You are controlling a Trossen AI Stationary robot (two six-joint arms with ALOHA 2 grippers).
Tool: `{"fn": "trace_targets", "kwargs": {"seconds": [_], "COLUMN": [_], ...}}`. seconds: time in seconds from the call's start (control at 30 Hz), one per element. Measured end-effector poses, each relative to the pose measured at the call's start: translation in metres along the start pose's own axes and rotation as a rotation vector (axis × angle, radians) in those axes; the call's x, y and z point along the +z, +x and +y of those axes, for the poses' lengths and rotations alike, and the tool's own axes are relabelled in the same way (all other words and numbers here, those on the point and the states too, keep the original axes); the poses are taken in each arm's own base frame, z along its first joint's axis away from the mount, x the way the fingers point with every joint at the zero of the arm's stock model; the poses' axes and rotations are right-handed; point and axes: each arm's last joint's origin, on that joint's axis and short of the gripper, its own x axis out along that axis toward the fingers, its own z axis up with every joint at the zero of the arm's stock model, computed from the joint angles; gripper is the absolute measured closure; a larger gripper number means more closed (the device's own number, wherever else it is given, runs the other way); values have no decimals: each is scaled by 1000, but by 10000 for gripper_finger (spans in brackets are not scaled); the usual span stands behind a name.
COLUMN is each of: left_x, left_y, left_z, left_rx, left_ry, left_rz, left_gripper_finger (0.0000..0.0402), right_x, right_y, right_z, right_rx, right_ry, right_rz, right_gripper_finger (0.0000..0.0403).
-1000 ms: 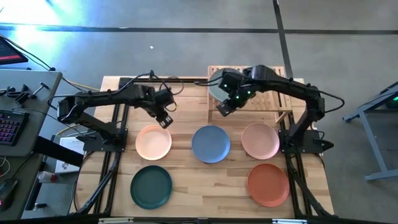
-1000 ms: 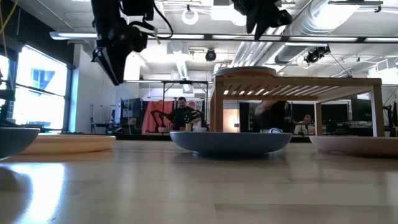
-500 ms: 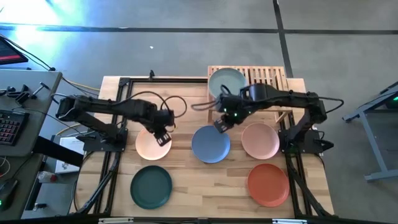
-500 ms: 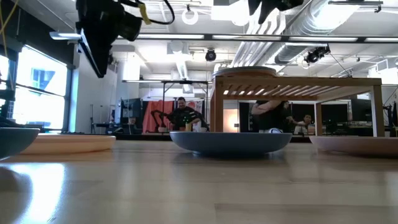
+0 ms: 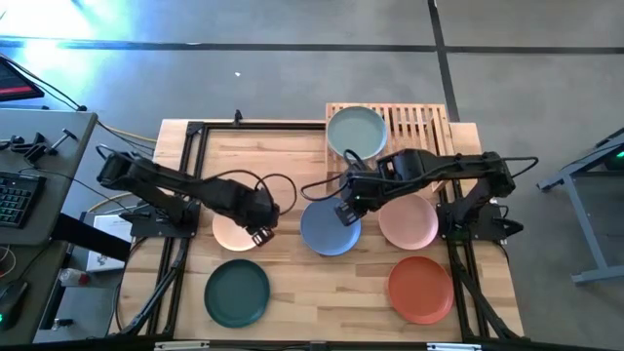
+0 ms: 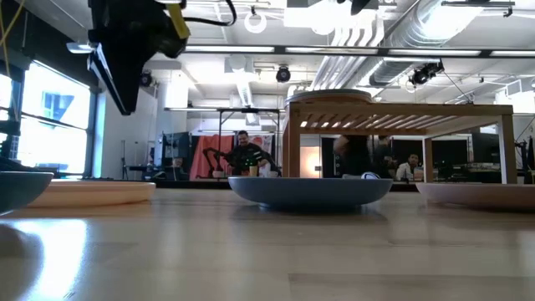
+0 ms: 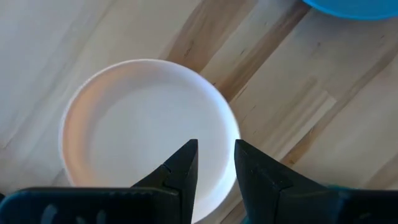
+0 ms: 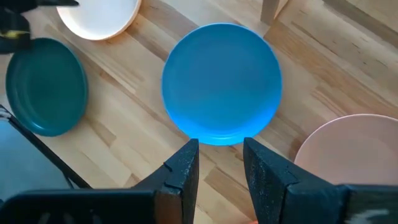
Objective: Place and stack plates onto a shelf
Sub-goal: Stack the light orange plate on top of the gray plate on the shelf
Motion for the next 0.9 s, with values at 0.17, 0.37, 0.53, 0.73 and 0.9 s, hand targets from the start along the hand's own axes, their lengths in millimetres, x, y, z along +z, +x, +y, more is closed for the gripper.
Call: {"fn": "trace_targets", "kwargs": {"seconds": [0.17,0.37,0.53,0.73,0.9], "left_x": [1,2,3,5,7], "left_y": [19,42,61,75,83], "left_z": [-10,-20,-27,-34,-39], "left_rx": [41,80,101,84,56], "left_ry": [4,17,46,44,51], "left_rz": [41,115,170,196,195], "left_gripper_finger": [307,307,307,307,307], "right_x": [0,0,0,0,0], "right_y": [0,0,0,0,0], "right_z": [0,0,0,0,0], "right_rx": [0,0,0,-1,-2], "right_ry": [0,0,-1,-9,-9], "right_rz": [0,0,0,1,1], "right_gripper_finger": [300,300,300,300,300]}}
